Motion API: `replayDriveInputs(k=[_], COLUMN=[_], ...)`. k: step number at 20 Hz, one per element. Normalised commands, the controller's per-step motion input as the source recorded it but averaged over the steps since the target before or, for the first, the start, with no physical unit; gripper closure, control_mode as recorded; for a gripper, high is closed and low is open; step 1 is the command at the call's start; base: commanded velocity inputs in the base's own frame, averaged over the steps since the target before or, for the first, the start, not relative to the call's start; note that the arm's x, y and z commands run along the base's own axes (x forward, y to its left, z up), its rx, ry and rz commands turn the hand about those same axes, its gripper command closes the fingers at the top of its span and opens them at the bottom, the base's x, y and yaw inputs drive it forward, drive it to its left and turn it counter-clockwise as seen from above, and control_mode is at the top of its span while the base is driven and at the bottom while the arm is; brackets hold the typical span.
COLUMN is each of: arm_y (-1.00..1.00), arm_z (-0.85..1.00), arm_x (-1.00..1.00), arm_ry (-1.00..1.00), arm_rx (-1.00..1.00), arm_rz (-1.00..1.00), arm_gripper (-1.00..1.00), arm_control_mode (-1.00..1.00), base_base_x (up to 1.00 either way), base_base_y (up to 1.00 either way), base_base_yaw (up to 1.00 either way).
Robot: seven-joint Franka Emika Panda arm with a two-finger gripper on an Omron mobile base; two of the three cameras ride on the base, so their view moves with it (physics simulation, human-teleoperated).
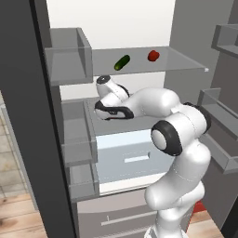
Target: Gather the bell pepper and cucumber from the fridge and place them on a tray on the dining counter. Then gather the chicken drumstick and steak from the fridge and place them on the other tray.
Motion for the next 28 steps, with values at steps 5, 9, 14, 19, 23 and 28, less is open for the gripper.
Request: replayDriveInputs(k=[5,9,14,19,23,28], arm_y=[-0.06,-0.12,-0.23,-0.33,-0.34,-0.24], arm_z=[0.0,0.13,0.55,0.79,0.73,0.63], arm_x=[-0.79,-0.98,-1.0,-0.98,-0.93,-0.89], arm_ry=[-0.09,-0.08,-0.04,0.0,0.0,0.01], arm_rx=[0.0,0.0,0.01,0.03,0.03,0.03], arm_rz=[-0.01,-0.02,-0.01,-0.04,-0.04,-0.04], arm_gripper=[1.0,1.0,1.0,1.0,1.0,1.0], arm_control_mode=[-1.0,-1.0,-1.0,-1.0,-1.0,-1.0], base_base_x=[0.0,0.0,0.0,0.0,0.0,0.0], base_base_y=[0.0,0.0,0.0,0.0,0.0,0.0], base_base_yaw=[0.0,0.0,0.0,0.0,0.0,0.0])
